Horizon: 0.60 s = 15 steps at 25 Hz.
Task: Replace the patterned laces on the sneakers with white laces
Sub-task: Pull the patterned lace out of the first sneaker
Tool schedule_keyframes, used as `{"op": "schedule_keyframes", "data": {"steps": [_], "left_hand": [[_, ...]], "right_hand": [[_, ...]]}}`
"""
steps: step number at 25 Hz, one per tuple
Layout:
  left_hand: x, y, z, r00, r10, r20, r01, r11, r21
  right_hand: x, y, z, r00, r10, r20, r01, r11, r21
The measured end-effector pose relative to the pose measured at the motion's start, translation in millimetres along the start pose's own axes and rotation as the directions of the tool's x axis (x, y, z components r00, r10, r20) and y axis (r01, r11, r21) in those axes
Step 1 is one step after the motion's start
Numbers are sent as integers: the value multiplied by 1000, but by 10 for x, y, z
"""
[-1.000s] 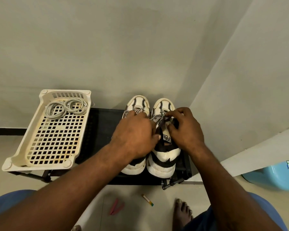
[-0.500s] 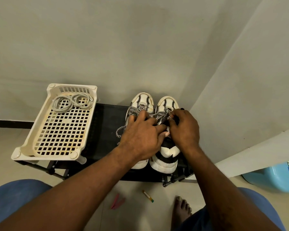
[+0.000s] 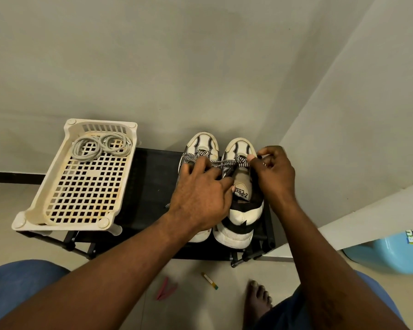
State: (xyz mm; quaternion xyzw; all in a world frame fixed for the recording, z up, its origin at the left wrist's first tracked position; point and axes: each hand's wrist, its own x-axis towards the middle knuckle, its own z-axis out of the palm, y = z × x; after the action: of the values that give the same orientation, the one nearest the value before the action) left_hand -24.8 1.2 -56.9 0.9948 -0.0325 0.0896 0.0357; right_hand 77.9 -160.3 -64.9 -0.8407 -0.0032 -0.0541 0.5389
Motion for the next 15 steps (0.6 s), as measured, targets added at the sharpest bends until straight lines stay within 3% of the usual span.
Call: {"op": "schedule_keyframes", "data": {"steps": [3,6,8,9,10,11,12,13,15], "left_hand": [[-1,-17,20,1000,-16,0,16,1000,-6],[4,-18,22,1000,-23,9,23,1000,-7],[6,-13,22,1000,-23,8,23,1000,-9],[5,-12,21,1000,-22,6,23,1000,-8],[5,-14,23,1000,-23,3,23,1000,-7],[5,-16,25,1000,-24,2,24,1000,-7],[5,-17,28,1000,-24,2,24,1000,-7],[7,-15,31,1000,-23,2,23,1000,-7],[11,-10,30,1000,-23,-2,23,1000,-10]], "right_hand": [[35,27,-66,962,-235,138,269,907,-325],[19,39,-46,928,-323,183,371,774,-513],[7,13,-15,957,-284,57,288,916,-280],[7,-60,-19,986,-164,-11,164,986,32],[14,-152,-40,999,-9,-36,22,919,394],[16,-229,-74,992,122,-1,-94,765,637],[28,-261,-117,982,188,14,-140,674,725],[42,-270,-148,980,199,-8,-140,718,682],[39,-204,-170,998,32,-49,-19,970,242]]}}
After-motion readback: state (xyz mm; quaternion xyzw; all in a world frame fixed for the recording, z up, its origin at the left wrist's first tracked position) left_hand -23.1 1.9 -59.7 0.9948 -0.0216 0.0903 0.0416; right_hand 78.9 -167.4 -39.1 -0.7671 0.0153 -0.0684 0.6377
